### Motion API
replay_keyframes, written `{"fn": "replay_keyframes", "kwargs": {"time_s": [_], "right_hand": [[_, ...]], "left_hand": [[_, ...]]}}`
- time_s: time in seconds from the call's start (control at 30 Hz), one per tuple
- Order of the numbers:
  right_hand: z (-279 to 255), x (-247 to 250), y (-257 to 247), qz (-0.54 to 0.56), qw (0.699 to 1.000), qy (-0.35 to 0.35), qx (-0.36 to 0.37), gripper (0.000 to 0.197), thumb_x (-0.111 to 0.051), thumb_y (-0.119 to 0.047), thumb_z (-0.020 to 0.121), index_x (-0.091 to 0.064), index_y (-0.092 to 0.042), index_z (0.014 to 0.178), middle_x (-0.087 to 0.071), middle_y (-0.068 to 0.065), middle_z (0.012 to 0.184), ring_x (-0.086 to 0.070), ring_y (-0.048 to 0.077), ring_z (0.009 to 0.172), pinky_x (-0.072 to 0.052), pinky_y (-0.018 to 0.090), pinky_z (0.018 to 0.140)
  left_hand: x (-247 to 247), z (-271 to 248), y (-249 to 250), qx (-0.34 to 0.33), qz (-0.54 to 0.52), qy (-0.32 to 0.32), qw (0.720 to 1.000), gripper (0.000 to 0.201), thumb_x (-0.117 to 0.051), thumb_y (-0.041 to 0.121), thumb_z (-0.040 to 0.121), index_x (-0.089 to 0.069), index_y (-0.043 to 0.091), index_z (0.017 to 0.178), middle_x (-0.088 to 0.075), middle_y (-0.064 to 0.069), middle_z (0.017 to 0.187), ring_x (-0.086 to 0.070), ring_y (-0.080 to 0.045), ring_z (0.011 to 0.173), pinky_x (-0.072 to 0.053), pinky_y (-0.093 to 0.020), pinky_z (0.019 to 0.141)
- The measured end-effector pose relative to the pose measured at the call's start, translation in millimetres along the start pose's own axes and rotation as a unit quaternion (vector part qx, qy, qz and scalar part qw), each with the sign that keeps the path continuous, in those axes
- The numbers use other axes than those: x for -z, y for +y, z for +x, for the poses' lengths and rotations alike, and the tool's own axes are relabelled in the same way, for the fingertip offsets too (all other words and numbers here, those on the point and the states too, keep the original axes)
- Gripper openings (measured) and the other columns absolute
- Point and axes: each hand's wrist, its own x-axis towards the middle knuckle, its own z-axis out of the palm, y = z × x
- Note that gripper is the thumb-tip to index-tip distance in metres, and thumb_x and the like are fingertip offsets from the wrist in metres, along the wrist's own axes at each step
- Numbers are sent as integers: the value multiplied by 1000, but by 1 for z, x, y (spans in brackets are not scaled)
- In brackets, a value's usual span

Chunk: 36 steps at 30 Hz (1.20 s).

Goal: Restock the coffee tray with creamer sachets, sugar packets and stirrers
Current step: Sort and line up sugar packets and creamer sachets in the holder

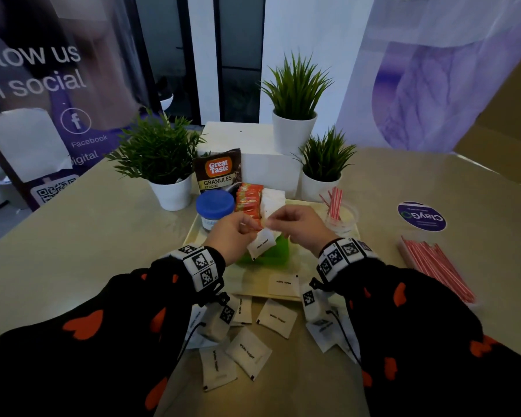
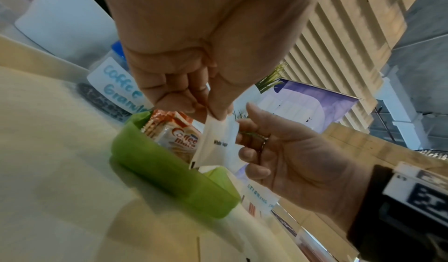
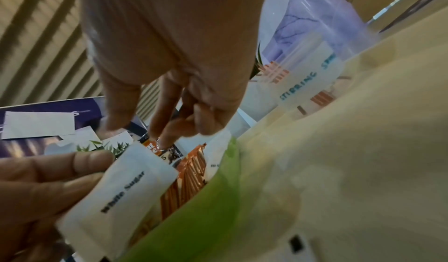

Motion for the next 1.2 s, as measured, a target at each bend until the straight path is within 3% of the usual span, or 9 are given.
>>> {"fn": "replay_keyframes", "kwargs": {"time_s": [0.13, 0.27, 0.4, 0.57, 0.67, 0.73, 0.9, 1.07, 1.2], "right_hand": [[-9, 7, 9, -56, 995, -86, 3, 18, -85, -4, 77, -76, -5, 93, -68, 3, 70, -60, 8, 59, -50, 21, 59], [-6, 18, 17, -71, 997, 19, -16, 17, -81, -1, 81, -68, -12, 79, -66, 6, 67, -60, 14, 54, -51, 24, 57], [3, 22, 21, -35, 987, 141, -71, 12, -77, -7, 86, -65, -6, 86, -71, 9, 73, -67, 11, 54, -50, 23, 48], [23, 2, 24, -53, 983, 134, -114, 14, -78, -6, 86, -63, -5, 87, -71, 10, 73, -70, 14, 55, -58, 29, 52], [37, -6, 25, -97, 978, 132, -128, 21, -82, -10, 81, -61, -10, 80, -71, 9, 73, -71, 20, 63, -62, 42, 71], [44, -7, 25, -164, 969, 138, -123, 23, -86, -18, 77, -65, -9, 83, -70, 7, 85, -69, 23, 79, -57, 40, 79], [49, -4, 27, -232, 954, 127, -139, 28, -86, -27, 77, -64, -13, 87, -67, 7, 98, -62, 24, 94, -48, 33, 80], [39, 2, 33, -173, 963, 149, -142, 38, -86, -33, 77, -51, -18, 79, -66, 7, 86, -67, 27, 84, -50, 38, 74], [14, 9, 25, -168, 969, 146, -109, 39, -87, -25, 77, -49, -17, 72, -63, 9, 77, -70, 33, 82, -55, 43, 74]], "left_hand": [[-7, -3, 6, -17, 3, 15, 1000, 11, -72, 17, 89, -67, 26, 94, -70, 5, 94, -66, -12, 90, -55, -36, 88], [-10, -5, 3, -23, 103, 27, 994, 16, -73, 15, 86, -68, 30, 82, -66, 11, 95, -62, -10, 92, -55, -35, 90], [-8, -8, 1, -55, 268, -29, 961, 16, -72, 18, 87, -76, 33, 86, -70, 11, 98, -65, -12, 93, -56, -35, 90], [-9, -7, 4, -76, 381, -59, 920, 16, -65, 25, 93, -77, 34, 99, -69, 8, 107, -64, -16, 96, -55, -31, 89], [-9, -6, 4, -86, 404, -55, 909, 18, -63, 22, 93, -77, 33, 95, -69, 6, 105, -65, -18, 94, -56, -32, 85], [-10, -5, 4, -95, 415, -61, 903, 18, -63, 21, 93, -77, 32, 96, -69, 5, 106, -65, -19, 96, -56, -33, 86], [-7, -1, -2, -122, 424, -77, 894, 17, -62, 25, 95, -75, 33, 102, -69, 5, 108, -63, -18, 99, -54, -30, 88], [-6, -1, -3, -112, 397, -78, 908, 16, -67, 24, 91, -76, 32, 103, -70, 6, 106, -63, -16, 99, -53, -30, 87], [-8, -7, -6, -104, 372, -62, 920, 13, -67, 23, 91, -73, 33, 99, -67, 7, 105, -62, -16, 97, -54, -31, 86]]}}
